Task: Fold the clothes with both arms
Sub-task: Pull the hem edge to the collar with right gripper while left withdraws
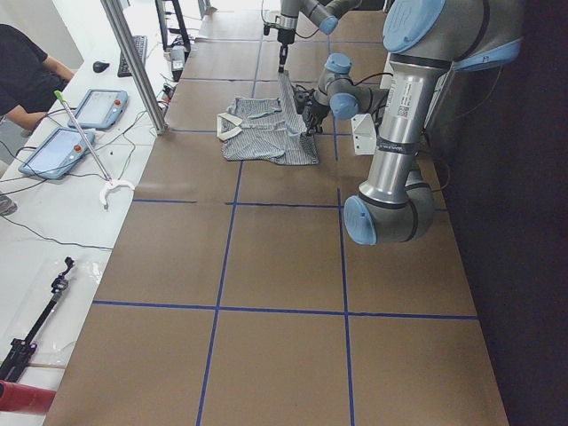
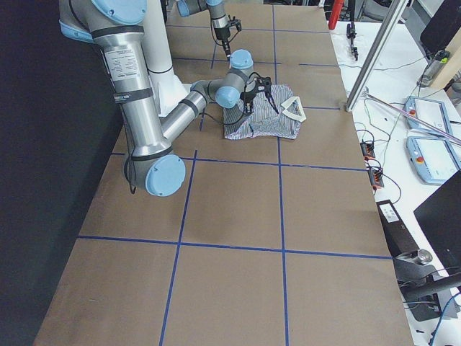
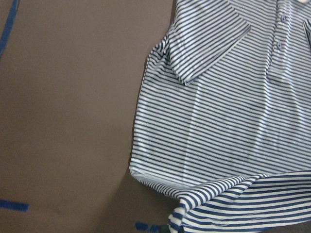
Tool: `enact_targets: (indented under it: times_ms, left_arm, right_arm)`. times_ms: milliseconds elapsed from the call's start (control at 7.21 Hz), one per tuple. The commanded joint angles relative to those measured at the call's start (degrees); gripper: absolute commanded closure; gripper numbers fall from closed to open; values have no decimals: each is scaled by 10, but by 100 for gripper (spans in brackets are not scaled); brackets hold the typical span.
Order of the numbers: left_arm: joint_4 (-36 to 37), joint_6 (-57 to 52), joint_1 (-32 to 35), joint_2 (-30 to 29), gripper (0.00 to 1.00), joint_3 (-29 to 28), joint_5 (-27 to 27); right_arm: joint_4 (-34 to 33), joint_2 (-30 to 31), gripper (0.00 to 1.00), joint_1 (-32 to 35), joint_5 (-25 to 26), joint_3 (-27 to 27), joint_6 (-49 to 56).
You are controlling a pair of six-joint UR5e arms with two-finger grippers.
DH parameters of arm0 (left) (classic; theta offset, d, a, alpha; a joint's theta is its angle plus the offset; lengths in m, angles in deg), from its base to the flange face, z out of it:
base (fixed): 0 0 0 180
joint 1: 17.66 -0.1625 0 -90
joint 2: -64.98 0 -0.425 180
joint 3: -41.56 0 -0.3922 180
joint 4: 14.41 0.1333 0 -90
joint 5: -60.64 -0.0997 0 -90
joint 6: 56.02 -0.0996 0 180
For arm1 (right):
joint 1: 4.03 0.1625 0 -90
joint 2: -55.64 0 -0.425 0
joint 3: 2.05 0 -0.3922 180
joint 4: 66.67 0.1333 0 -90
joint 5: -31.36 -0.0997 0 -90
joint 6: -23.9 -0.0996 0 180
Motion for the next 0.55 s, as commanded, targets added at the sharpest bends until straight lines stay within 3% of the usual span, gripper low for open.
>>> enact_targets:
  times_ms: [0,277,416]
  left_arm:
    - [-47,-7,62,-6,100,-39,21]
    - [-98,-40,117,-55,100,-141,47]
    - [-164,-41,135,-77,100,-207,48]
  right_arm:
    - [0,-57,100,25,1,65,6]
    - [0,-109,100,48,-1,140,5]
    - [1,-136,100,66,-8,184,5]
